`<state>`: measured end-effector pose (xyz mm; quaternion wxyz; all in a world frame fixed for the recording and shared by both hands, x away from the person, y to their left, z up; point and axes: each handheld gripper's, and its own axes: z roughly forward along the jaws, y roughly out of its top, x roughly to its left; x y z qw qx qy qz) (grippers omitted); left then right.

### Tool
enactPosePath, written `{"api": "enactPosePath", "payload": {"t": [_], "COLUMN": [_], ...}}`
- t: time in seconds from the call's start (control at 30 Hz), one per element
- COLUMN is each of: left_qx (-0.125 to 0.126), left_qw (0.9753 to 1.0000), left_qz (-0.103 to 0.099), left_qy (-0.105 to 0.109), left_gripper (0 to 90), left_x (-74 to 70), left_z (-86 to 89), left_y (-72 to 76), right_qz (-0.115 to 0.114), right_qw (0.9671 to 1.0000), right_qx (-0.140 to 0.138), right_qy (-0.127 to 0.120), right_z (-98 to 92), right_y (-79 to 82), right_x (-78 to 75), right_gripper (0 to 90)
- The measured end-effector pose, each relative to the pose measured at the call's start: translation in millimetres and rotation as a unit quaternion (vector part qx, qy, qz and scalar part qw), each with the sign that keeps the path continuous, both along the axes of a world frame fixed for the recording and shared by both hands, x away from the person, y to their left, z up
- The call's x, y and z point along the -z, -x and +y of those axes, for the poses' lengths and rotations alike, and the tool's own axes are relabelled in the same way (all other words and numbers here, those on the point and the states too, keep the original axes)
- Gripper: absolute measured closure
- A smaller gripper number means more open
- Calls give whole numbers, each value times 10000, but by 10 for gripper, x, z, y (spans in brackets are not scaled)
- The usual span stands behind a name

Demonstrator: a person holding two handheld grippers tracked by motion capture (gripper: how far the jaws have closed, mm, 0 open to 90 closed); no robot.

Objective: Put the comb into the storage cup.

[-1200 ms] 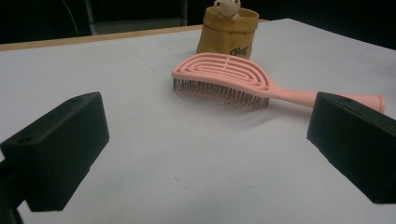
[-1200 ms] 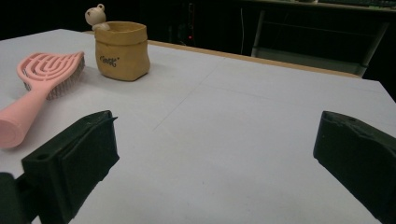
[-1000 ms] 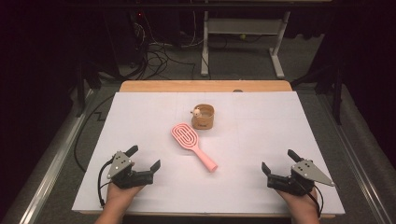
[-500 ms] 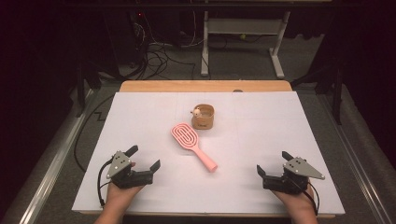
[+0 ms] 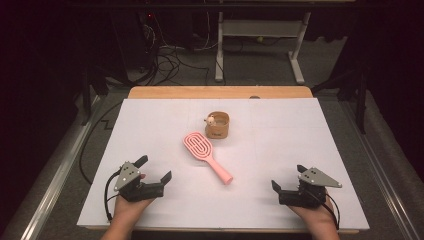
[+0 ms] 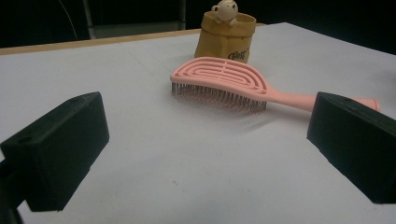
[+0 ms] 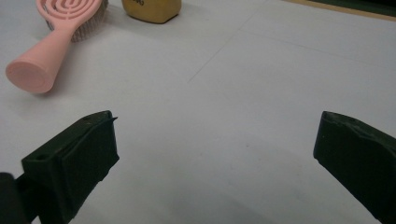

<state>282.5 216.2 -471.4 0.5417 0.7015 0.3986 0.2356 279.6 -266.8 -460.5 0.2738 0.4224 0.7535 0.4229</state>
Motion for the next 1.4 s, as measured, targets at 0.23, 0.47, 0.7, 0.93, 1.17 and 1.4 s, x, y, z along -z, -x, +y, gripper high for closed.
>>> {"api": "enactPosePath", "payload": {"t": [0.23,0.47,0.7,0.93,1.17,1.4], "left_qx": [7,14,43,34,32,59], "left_qw": [10000,10000,9999,10000,10000,9999], "left_qz": [-37,-50,-93,-67,-76,-88], "left_qy": [22,19,3,-11,48,34], "left_gripper": [0,0,0,0,0,0], "left_x": [-8,-8,-14,-3,-7,-8], "left_z": [2,15,-5,-10,-1,-13], "left_y": [4,-4,-1,1,6,14], "right_qz": [144,259,294,262,375,480], "right_qw": [9996,9981,9965,9953,9946,9946], "right_qx": [-255,-548,-775,-921,-923,-913], "right_qy": [-50,-76,-78,-132,-285,-141], "right_z": [198,490,748,919,1090,1326], "right_y": [32,34,30,-16,-139,-233], "right_x": [13,15,13,19,16,16], "right_gripper": [1,2,51,113,227,342]}}
